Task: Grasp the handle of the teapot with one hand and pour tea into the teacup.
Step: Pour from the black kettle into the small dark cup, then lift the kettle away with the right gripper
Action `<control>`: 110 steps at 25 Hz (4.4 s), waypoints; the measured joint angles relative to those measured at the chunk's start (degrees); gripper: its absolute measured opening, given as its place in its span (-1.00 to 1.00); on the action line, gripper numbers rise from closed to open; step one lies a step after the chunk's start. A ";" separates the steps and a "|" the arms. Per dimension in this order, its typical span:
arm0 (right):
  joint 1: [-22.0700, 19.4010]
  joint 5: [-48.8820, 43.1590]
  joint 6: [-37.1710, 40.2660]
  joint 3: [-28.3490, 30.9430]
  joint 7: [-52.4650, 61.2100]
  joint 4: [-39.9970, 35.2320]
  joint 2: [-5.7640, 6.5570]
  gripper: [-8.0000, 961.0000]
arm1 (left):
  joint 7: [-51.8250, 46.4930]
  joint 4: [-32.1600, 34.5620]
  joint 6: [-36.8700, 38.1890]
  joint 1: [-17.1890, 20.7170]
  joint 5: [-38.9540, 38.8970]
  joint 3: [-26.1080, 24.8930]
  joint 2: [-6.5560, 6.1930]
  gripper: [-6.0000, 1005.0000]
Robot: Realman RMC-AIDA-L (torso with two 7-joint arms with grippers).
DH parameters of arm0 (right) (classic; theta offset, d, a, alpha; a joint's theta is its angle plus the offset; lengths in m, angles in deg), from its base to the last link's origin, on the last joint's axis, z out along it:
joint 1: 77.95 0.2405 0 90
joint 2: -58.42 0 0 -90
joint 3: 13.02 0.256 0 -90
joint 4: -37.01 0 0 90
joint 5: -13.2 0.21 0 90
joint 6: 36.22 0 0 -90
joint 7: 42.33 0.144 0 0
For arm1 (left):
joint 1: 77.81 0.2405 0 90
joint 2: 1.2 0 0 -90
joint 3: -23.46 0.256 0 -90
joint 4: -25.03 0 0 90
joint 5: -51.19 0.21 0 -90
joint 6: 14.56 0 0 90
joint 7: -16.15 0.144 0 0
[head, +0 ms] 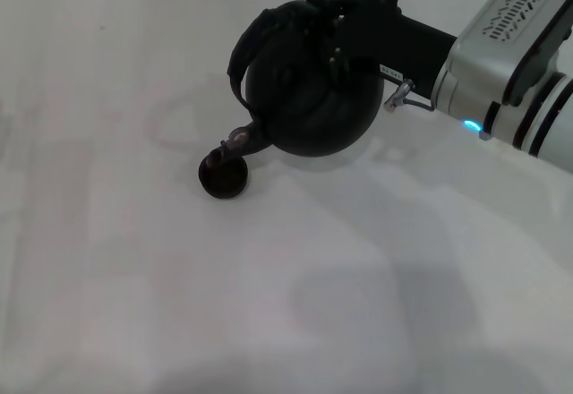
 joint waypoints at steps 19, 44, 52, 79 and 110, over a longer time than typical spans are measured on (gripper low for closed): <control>0.25 0.20 -1.42 0.26 -3.52 -0.75 -0.17 -0.58 | -0.04 -0.59 0.00 -0.45 0.09 0.01 0.00 0.75; 0.53 -0.07 -1.40 0.66 -3.88 -0.49 -0.17 -0.59 | 0.06 -0.57 0.00 -0.45 0.09 0.01 -0.07 0.75; 0.59 -0.15 -1.42 0.67 -4.40 -0.58 -0.08 -0.59 | 0.06 -0.58 0.00 -0.47 0.09 0.01 -0.09 0.75; 0.62 0.14 -1.04 0.40 -6.91 -0.93 -0.08 -0.60 | 0.06 -0.58 -0.04 -0.97 -0.05 0.00 -0.18 0.75; -0.10 10.19 0.36 0.24 -6.24 3.04 -0.04 -0.60 | -0.07 -0.58 -0.03 -1.06 0.24 0.07 -0.09 0.75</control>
